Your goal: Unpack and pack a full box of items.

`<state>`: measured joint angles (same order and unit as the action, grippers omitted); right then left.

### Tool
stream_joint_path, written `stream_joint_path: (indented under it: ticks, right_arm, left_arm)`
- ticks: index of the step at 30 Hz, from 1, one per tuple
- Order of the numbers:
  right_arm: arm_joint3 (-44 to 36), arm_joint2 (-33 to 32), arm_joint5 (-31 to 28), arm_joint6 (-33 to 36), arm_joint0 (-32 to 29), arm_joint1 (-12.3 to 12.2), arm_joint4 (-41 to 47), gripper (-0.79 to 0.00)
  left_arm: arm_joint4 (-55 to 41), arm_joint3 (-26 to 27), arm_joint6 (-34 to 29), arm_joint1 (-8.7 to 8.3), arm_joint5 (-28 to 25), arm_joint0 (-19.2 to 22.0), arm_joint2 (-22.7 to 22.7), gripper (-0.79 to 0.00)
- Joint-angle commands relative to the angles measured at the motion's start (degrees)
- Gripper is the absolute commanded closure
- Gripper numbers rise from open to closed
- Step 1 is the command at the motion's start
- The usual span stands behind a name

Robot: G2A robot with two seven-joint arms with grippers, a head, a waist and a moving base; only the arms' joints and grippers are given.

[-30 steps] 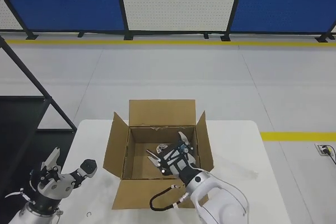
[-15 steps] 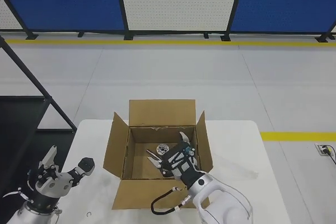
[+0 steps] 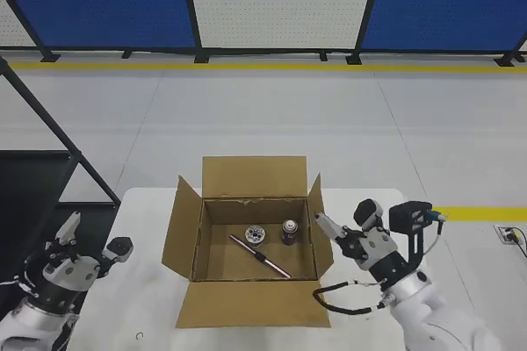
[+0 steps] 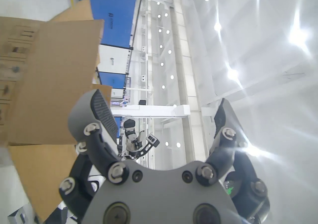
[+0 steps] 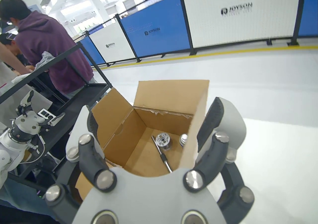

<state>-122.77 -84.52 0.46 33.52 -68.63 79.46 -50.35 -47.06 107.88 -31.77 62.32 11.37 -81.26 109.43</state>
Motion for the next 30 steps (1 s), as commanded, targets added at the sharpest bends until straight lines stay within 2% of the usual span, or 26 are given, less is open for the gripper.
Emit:
stream_joint_path:
  ticks: [1, 14, 17, 23, 30]
  right_arm:
    - [0.86, -1.39, 2.36, 3.92, 0.57, -0.17, -0.55, -0.785]
    - [1.20, -1.30, 2.28, 3.60, 0.35, -0.17, -0.32, -0.785]
    - [4.11, -1.20, 2.97, 4.99, 1.41, -0.13, 4.33, -0.785]
    - [9.35, -1.08, 1.57, 12.50, 5.43, -0.45, 13.32, -0.785]
    - [11.73, 0.52, -3.15, 15.52, 5.77, -0.78, 22.02, -0.785]
  left_arm:
    - [2.71, -1.80, -0.23, -0.36, 2.87, 1.72, -0.31, -0.785]
    - [3.11, -1.92, 0.32, -0.35, 2.88, 1.68, -0.58, -0.785]
    - [4.54, -1.81, 1.83, -0.38, 3.70, 2.72, -2.39, -0.785]
    - [6.06, -2.14, 2.82, -0.52, 4.97, 4.72, -4.56, -0.785]
    - [7.48, -3.02, 2.16, -0.60, 5.61, 7.04, -8.06, -0.785]
